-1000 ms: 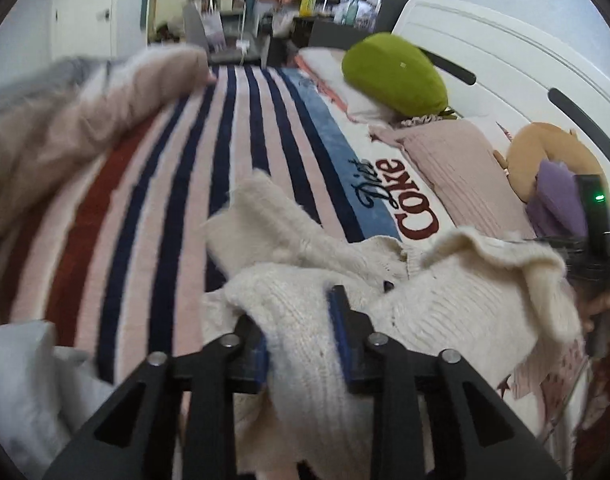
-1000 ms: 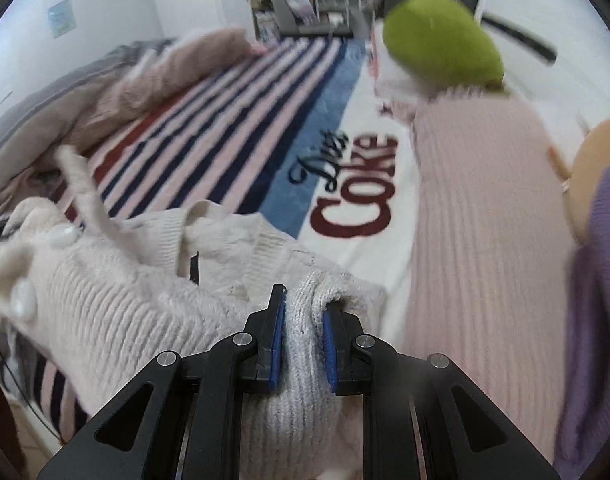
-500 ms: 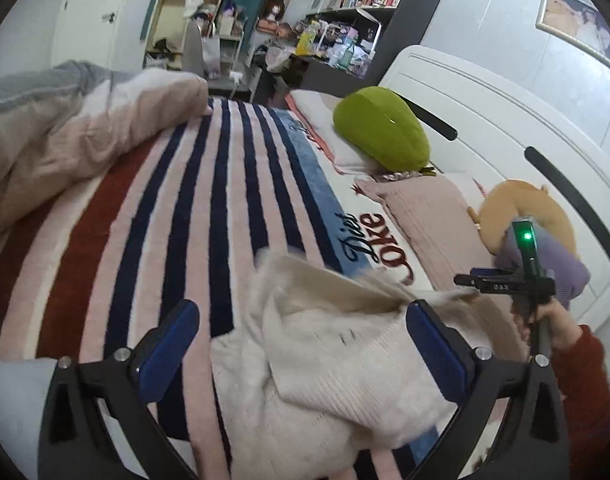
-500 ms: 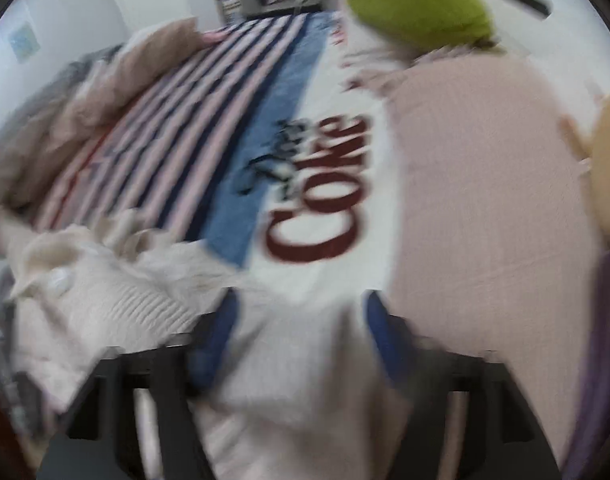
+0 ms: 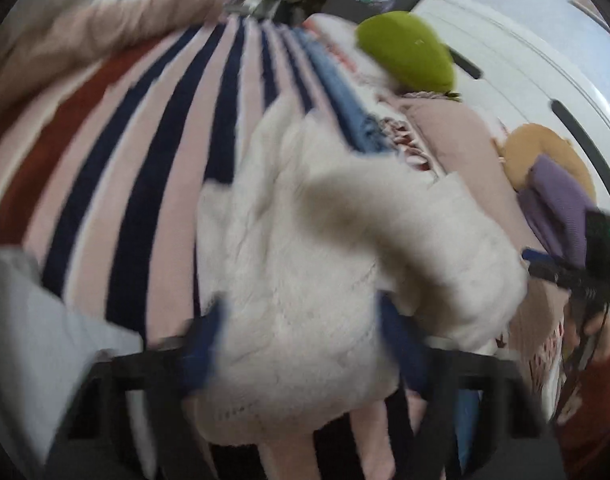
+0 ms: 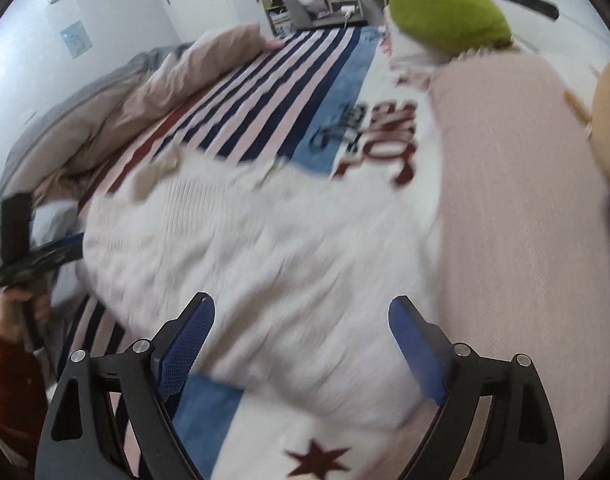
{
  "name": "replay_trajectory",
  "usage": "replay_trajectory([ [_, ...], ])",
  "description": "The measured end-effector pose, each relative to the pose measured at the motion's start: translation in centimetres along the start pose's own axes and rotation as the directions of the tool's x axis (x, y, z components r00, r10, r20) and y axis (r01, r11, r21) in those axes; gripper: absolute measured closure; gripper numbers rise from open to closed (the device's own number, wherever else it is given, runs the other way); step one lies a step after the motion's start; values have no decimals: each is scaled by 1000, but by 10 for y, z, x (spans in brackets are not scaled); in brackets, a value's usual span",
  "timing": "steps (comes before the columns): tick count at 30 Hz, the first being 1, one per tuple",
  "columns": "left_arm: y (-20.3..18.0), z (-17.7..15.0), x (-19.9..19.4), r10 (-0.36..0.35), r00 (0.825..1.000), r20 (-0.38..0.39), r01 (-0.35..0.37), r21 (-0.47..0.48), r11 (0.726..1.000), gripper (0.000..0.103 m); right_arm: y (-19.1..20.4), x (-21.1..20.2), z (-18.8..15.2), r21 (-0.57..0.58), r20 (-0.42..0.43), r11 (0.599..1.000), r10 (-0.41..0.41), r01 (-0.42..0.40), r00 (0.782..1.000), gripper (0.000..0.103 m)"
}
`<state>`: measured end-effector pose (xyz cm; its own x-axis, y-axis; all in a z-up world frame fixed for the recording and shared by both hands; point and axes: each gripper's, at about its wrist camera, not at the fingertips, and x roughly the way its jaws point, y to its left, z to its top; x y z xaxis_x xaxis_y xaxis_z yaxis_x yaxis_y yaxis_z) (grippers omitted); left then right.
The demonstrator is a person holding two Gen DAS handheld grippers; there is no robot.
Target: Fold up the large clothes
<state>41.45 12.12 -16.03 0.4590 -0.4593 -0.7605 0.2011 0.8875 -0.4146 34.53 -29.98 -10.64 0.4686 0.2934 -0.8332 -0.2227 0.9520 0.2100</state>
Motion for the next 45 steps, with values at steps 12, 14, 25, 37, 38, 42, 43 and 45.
replay_trajectory([
  [12,-7,-29,-32,149,986,77,-155,83,984,57,-27,42,20,-133,-73,969,-219,208,973,16],
  [14,-15,-25,-36,117,989,87,-126,108,986,36,-33,52,31,-102,-92,980,-178,169,980,16],
  [25,-20,2,-24,91,991,102,-100,94,991,24,-35,78,45,-55,-109,987,-154,149,982,97],
  [37,-20,7,-7,164,982,95,-173,109,979,24,-56,20,42,111,82,906,-419,409,904,99],
  [38,-19,6,-6,180,979,95,-191,113,975,24,-56,17,42,118,97,902,-427,415,899,99],
  [42,-13,6,-9,160,982,103,-170,94,981,24,-72,-7,42,194,133,899,-420,392,897,99],
  [43,-14,6,-10,162,981,106,-172,95,981,24,-79,-11,43,231,127,905,-392,358,911,99],
  [45,-16,5,-9,170,980,108,-181,103,978,24,-86,-15,44,254,121,904,-383,344,916,99],
])
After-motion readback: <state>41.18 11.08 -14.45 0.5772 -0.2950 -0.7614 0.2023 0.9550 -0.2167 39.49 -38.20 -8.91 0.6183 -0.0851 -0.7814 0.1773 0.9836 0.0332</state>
